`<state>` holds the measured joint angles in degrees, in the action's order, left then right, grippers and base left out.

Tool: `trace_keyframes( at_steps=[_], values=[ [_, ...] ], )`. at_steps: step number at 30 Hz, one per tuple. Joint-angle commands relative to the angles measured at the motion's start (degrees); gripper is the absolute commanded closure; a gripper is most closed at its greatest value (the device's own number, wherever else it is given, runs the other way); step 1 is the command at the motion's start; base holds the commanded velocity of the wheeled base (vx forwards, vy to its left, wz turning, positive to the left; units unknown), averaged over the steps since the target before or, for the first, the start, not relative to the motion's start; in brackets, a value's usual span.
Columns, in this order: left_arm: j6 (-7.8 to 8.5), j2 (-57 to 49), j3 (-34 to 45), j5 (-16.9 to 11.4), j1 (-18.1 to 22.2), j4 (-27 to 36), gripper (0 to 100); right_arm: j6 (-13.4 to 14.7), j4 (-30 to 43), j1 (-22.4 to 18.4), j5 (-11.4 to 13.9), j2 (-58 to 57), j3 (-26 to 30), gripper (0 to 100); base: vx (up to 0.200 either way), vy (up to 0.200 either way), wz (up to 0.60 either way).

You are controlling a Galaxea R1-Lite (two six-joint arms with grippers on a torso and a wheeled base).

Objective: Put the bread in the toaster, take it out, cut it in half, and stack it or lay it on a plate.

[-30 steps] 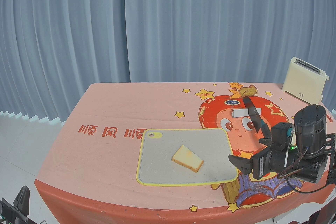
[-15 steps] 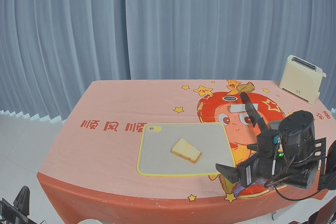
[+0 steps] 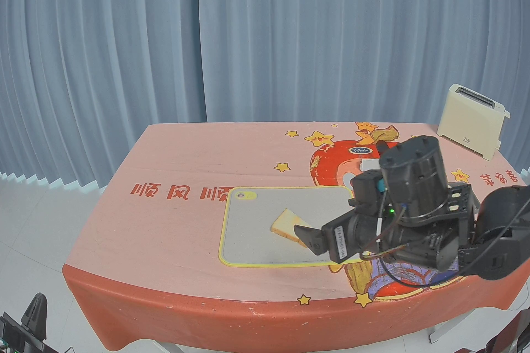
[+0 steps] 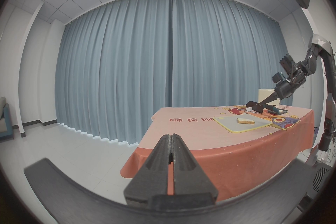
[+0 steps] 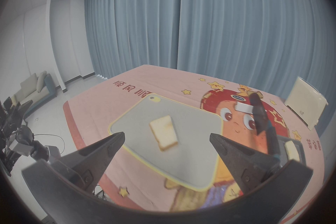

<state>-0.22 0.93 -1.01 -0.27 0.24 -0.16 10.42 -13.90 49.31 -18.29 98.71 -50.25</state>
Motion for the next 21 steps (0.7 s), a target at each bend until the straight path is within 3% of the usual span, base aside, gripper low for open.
trace_keyframes(
  at_steps=[1, 7, 21],
  values=[
    [-0.04, -0.57, 1.01, 0.00, 0.02, -0.02, 100, -0.49, 0.01, -0.53, 0.27, 7.11, -5.03, 0, 0.000, 0.000, 0.00],
    [-0.04, -0.57, 1.01, 0.00, 0.02, -0.02, 100, -0.93, 0.10, -0.62, 0.71, 13.00, -10.39, 0, 0.000, 0.000, 0.00],
    [-0.04, -0.57, 1.01, 0.00, 0.02, -0.02, 100, -0.75, 0.01, 0.96, 0.71, 16.69, -10.66, 0, 0.000, 0.000, 0.00]
  ],
)
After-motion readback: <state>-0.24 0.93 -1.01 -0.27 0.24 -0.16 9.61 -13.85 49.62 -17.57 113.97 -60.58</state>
